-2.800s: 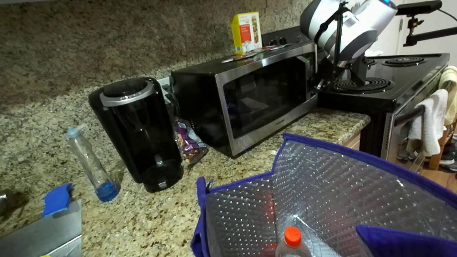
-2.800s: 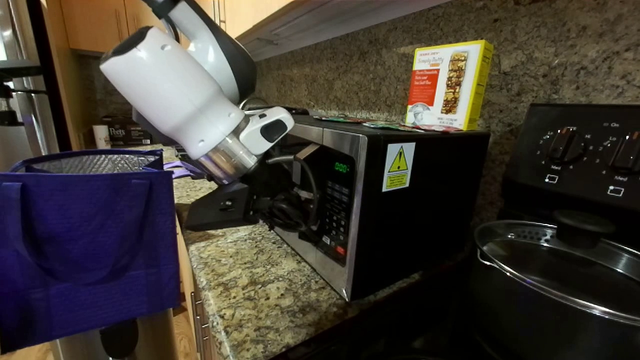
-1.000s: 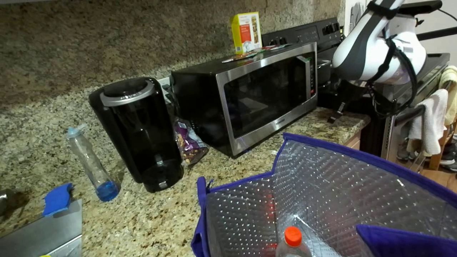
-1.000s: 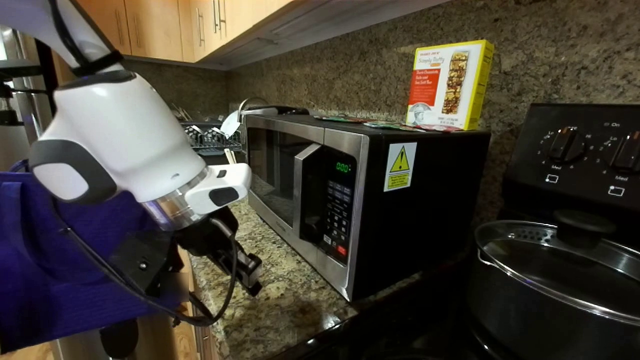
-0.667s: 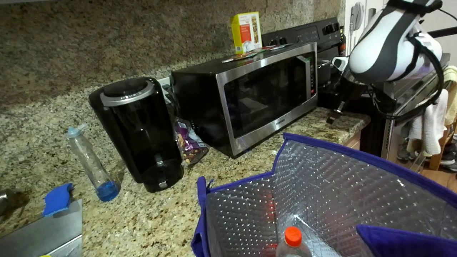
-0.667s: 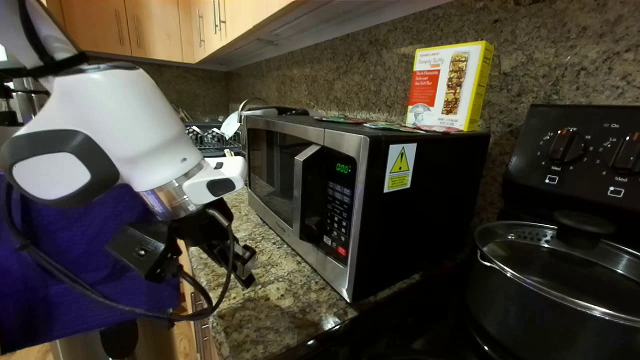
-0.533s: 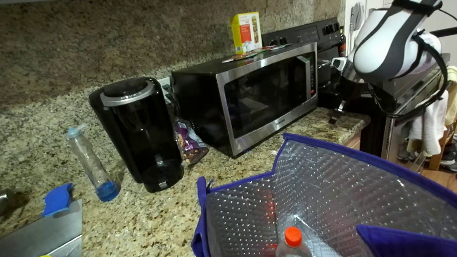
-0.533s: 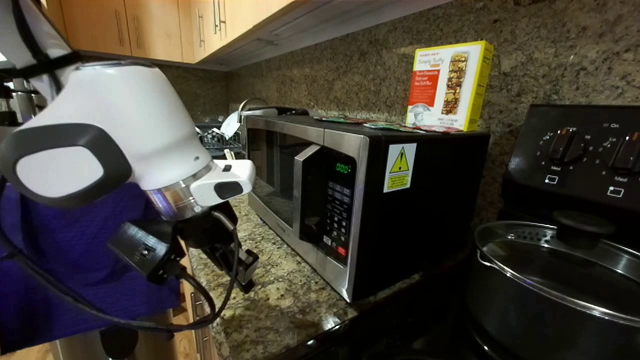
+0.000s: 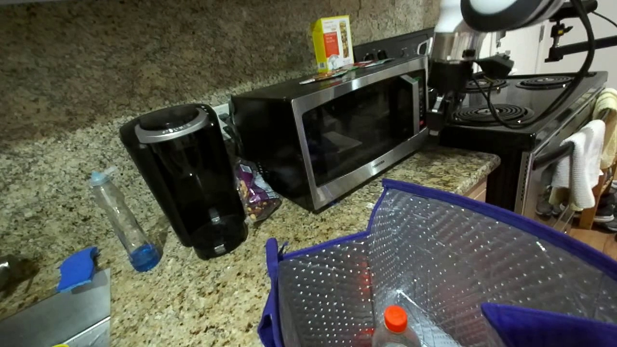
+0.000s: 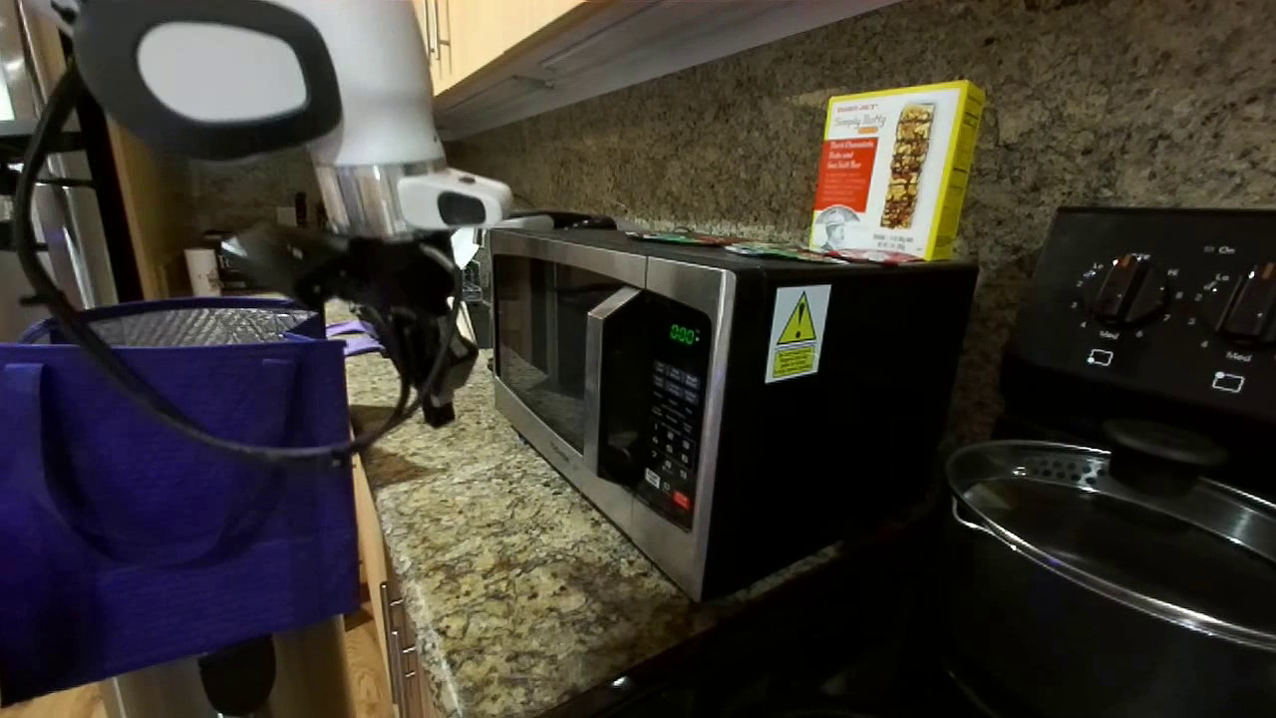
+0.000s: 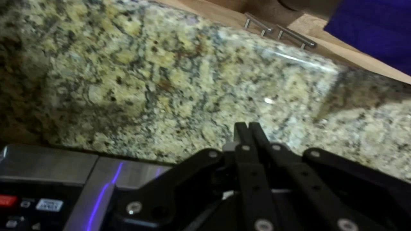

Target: Push a button on the microwave

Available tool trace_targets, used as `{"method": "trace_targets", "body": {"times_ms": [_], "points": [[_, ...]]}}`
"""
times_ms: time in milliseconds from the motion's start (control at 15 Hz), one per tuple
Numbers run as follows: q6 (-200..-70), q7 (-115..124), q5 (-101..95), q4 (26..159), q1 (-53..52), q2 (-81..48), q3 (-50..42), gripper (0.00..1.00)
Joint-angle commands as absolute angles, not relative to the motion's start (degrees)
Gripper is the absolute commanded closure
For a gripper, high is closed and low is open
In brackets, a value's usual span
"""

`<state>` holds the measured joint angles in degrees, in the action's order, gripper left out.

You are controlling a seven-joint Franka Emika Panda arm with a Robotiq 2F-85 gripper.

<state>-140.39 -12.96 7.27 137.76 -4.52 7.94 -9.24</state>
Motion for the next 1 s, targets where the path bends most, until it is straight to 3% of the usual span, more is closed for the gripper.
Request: {"method": "trace_targets", "body": {"times_ms": [0, 67, 133, 267, 400, 467, 533, 733, 933], "points": [[-127.67, -1.75, 5.98, 129.69, -3.46, 12.67, -3.43, 0.93], [-125.15, 2.29, 5.52, 126.63, -3.41, 13.24, -1.86, 0.94], [-122.72, 7.39, 4.96, 123.44, -3.19, 13.54, -0.25, 0.68], [-116.53, 14.87, 4.46, 115.55, -3.27, 12.81, 2.31, 0.65], [-109.90, 19.55, 5.30, 109.49, -3.42, 10.85, 3.65, 0.53], [-115.18, 15.24, 6.23, 115.01, -3.56, 13.71, 3.00, 0.47], [-113.81, 15.98, 6.23, 113.29, -3.67, 13.56, 3.47, 0.65], [-114.02, 15.93, 6.22, 113.91, -3.56, 13.39, 3.34, 0.47], [-114.09, 15.93, 6.22, 114.21, -3.49, 13.26, 3.28, 0.47]]}}
